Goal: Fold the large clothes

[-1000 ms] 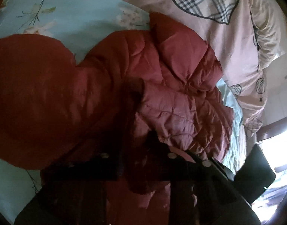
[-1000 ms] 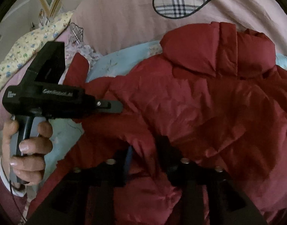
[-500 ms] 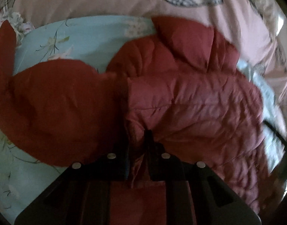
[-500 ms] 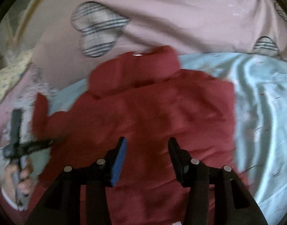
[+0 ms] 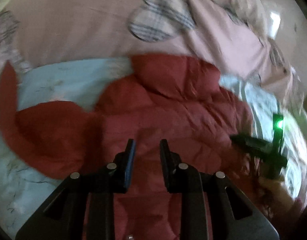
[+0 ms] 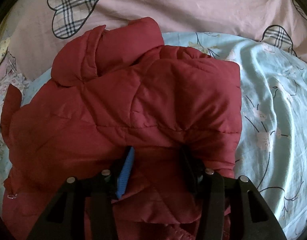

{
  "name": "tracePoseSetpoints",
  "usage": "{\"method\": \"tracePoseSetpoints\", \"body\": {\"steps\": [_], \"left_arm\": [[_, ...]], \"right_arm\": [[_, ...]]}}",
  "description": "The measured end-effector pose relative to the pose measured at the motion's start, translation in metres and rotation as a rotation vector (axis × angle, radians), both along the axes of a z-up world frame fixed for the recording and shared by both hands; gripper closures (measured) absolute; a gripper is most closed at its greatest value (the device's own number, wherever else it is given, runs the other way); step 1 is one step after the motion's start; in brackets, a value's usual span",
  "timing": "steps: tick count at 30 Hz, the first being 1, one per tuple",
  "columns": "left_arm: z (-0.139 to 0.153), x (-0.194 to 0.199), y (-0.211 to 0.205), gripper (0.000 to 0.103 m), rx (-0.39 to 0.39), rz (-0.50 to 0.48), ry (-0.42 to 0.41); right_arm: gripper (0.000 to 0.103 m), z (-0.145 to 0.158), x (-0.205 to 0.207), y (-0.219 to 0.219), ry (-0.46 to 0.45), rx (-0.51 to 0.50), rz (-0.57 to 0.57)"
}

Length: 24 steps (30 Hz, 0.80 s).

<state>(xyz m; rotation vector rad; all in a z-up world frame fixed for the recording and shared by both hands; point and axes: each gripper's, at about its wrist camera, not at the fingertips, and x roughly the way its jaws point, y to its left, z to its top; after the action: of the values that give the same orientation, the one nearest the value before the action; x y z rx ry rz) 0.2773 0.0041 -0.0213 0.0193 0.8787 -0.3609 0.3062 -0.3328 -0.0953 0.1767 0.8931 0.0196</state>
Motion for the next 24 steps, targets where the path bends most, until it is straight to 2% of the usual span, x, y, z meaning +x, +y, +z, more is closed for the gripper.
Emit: {"method": "tracePoseSetpoints", "body": {"steps": [2,4,7,9,10,14,16,20,24], "left_arm": [[-0.024,0.010,-0.018,0.081,0.095,-0.001,0.026],[-0.061,0.028,-0.024,0.080,0.189,0.017,0.094],[-0.075,0.035,-0.014,0.080,0.169,0.026,0.117],[-0.075,0.036,-0.012,0.080,0.158,0.027,0.125],[-0.075,0.037,-0.012,0.080,0.160,0.026,0.125],[-0.072,0.037,-0.014,0.080,0.169,0.020,0.115],[-0.072,0.035,-0.015,0.080,0.169,0.017,0.111],[-0.069,0.033,-0.014,0.080,0.168,0.021,0.110],[-0.053,0.016,-0.003,0.079,0.139,0.006,0.104]], "right_arm": [[0.053,0.000,0.000,0.000,0.000,0.010,0.000],[0.053,0.005,0.000,0.001,0.006,0.024,-0.004],[0.052,0.021,-0.009,0.001,0.003,0.057,-0.017],[0.050,0.036,-0.019,0.005,-0.053,0.060,-0.011],[0.046,0.037,-0.020,0.007,-0.057,0.046,-0.011],[0.044,0.008,-0.009,0.002,0.028,0.044,-0.024],[0.044,-0.001,-0.008,0.001,0.008,0.050,-0.017],[0.044,0.003,-0.012,0.006,0.006,0.021,-0.027],[0.043,0.027,-0.039,0.001,-0.031,0.114,-0.038]]}}
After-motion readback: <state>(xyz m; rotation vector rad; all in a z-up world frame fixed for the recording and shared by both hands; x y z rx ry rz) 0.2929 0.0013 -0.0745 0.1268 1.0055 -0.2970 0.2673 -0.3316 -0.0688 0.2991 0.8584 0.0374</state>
